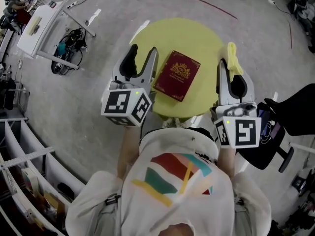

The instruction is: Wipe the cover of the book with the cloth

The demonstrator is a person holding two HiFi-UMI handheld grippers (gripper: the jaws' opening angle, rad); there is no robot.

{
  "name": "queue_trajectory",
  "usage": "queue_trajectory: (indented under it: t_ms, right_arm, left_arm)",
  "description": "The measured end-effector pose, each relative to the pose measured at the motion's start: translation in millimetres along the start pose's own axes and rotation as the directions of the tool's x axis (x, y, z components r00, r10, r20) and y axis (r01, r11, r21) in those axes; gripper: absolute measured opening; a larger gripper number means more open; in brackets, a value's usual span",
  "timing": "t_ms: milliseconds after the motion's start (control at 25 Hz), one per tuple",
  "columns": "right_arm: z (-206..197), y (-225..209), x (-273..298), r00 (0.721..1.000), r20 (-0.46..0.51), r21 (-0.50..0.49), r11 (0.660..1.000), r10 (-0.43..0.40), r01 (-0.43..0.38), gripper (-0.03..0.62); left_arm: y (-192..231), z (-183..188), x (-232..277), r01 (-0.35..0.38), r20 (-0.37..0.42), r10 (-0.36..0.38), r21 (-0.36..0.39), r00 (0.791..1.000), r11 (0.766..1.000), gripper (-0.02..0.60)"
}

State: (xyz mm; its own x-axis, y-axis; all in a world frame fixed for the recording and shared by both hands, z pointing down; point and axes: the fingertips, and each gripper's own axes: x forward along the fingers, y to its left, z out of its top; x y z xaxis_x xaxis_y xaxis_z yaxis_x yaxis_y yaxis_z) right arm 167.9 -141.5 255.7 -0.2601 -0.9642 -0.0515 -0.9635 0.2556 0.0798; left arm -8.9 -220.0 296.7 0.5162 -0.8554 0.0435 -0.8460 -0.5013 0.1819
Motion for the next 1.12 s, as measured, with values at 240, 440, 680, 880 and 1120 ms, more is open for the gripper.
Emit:
queue_trajectory:
  t_ms: [240, 440, 680, 880, 1120]
  right_arm:
    - [-3.8, -2.1, -2.1, 1.000, -0.017, -0.004, 1.000, -0.020, 0.020, 0.029]
    - [-6.9, -4.8, -2.8, 0.999, -0.034, -0.008, 0.999, -0.031, 0.031, 0.029]
    - [-13.2, -7.7, -2.9, 0.998, -0.047, -0.004, 0.999, -0.046, 0.046, 0.029]
    - [-16.5, -8.8, -3.3, 0.997, -0.063, -0.004, 0.999, -0.048, 0.048, 0.029]
    - [-23.8, -12.6, -3.8, 0.995, -0.083, 0.001, 0.998, -0.059, 0.060, 0.029]
  left_arm:
    - [9.4, -72.2, 22.1, 0.001, -0.191, -0.011, -0.055, 0.981, 0.999, 0.224]
    - [18.5, -141.0, 28.6, -0.025, -0.363, 0.008, -0.042, 0.932, 0.999, 0.224]
    - [24.0, -228.5, 30.5, -0.015, -0.549, -0.002, -0.027, 0.836, 1.000, 0.222]
    - [33.4, -287.4, 23.3, -0.029, -0.676, -0.016, -0.056, 0.737, 0.998, 0.224]
    - [42.1, -316.8, 23.6, -0.027, -0.744, -0.054, -0.097, 0.666, 0.995, 0.222]
